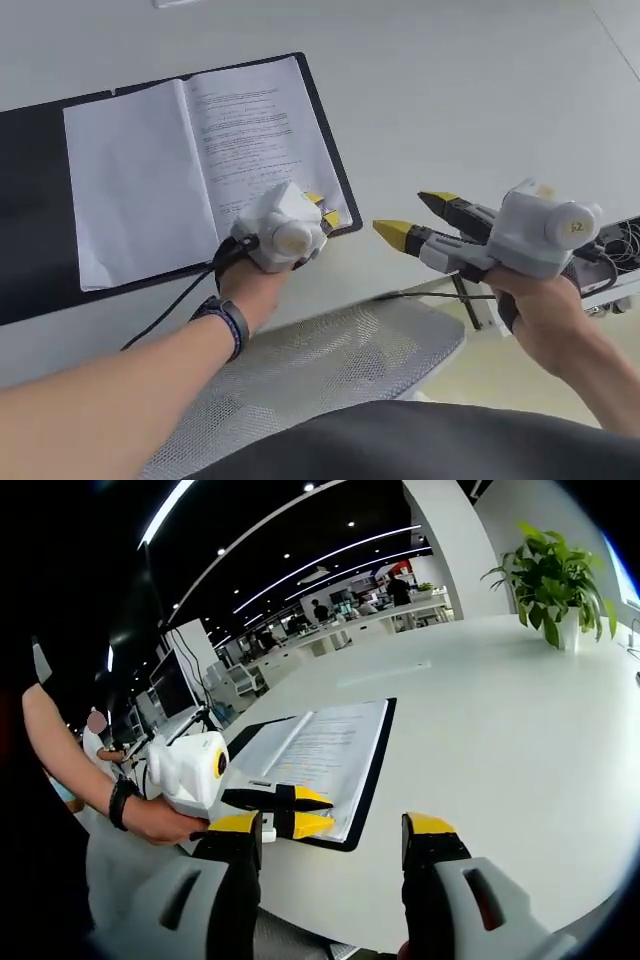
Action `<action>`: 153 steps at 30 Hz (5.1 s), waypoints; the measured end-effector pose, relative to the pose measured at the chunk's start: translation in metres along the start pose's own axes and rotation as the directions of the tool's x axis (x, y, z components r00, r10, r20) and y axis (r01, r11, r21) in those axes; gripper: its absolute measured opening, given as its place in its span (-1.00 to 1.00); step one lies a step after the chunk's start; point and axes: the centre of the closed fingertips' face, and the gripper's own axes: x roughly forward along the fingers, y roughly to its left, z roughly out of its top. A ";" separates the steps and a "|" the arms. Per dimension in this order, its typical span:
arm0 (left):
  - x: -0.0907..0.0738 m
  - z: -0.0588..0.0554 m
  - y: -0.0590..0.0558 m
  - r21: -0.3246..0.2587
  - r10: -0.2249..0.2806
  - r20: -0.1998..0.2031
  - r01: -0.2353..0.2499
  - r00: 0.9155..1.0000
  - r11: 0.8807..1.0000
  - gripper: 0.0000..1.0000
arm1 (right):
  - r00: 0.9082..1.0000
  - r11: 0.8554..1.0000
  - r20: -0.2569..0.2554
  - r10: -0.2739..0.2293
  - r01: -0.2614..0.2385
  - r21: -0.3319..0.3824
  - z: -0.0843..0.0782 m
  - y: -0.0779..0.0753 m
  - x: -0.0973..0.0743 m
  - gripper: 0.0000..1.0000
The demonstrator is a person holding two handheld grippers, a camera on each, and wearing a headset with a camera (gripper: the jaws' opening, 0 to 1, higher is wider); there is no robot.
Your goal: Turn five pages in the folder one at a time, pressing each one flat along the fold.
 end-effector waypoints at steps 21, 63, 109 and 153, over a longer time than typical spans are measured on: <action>0.003 -0.001 0.009 0.150 0.048 -0.038 -0.042 0.998 0.988 -1.00 | 1.000 1.000 0.005 -0.008 0.008 0.020 -0.003 0.000 -0.003 0.06; -0.006 0.002 0.014 -0.240 0.060 0.013 -0.055 0.998 0.969 -0.41 | 0.999 0.996 0.033 -0.015 0.012 0.084 -0.003 -0.013 -0.003 -0.09; -0.006 -0.006 0.011 -0.124 0.025 -0.092 -0.036 0.996 0.992 -0.62 | 0.998 0.993 0.049 -0.029 0.023 0.114 -0.009 -0.021 -0.005 -0.17; -0.007 0.031 0.009 -0.028 -0.021 0.013 0.022 1.000 0.999 -0.78 | 0.999 0.999 0.050 0.023 -0.025 0.043 0.008 -0.016 0.002 -0.18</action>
